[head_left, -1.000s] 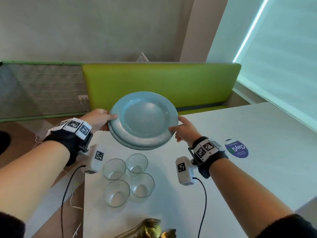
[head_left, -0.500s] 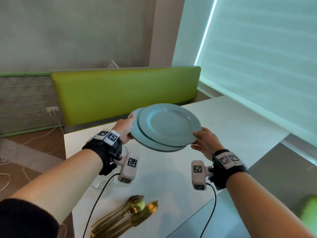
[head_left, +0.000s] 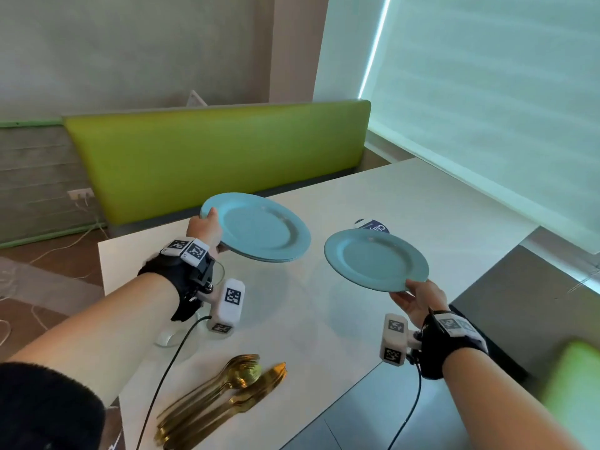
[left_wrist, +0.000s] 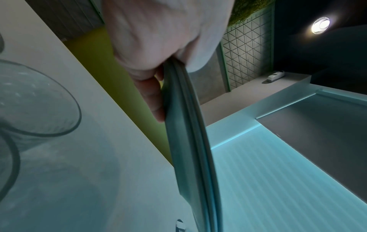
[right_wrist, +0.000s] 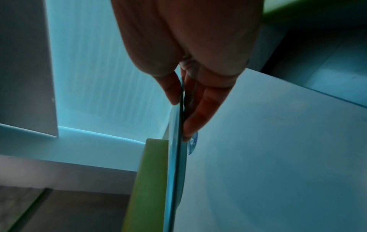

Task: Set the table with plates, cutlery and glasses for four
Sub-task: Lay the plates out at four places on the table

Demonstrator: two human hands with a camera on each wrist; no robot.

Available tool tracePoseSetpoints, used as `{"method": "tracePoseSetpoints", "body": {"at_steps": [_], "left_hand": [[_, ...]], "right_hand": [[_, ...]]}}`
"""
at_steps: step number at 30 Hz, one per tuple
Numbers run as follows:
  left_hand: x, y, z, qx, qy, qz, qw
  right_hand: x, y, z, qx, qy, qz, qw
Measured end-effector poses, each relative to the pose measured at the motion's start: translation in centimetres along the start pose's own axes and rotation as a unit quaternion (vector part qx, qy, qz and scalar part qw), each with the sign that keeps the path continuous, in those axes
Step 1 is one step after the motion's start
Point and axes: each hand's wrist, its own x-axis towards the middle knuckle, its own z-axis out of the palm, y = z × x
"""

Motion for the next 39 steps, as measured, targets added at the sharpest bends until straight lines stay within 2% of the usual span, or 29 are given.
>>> {"method": "tracePoseSetpoints", "body": {"at_steps": [8,15,25,34,39], "left_hand": [[0.7,-0.7,-0.7,-0.002,0.011,0.012,1.000],[0.9,-1.6,-0.6,-0.007,0.012,0.012,1.000],[0.4,-2.1,-0.4,-0.014,0.003,0.006,1.000],[-0.2,-2.4,-0.2,-0.016,-0.017,0.012,1.000],[-0.4,-2.6,-0.2,-0.014,-0.029,0.023,0.999]], "right_hand": [[1.9,5.5,-1.2,-0.042,0.021,0.064,0.997],[3.1,8.3,-1.6,-0.057,0.049,0.076,0.994],[2.8,10.1,-1.7,-0.170,0.055,0.139,0.974],[3.0,10.2,-1.7,-0.182,0.064,0.125,0.973],[3.0,9.4,-2.1,-0.226,0.046,0.115,0.966]]}}
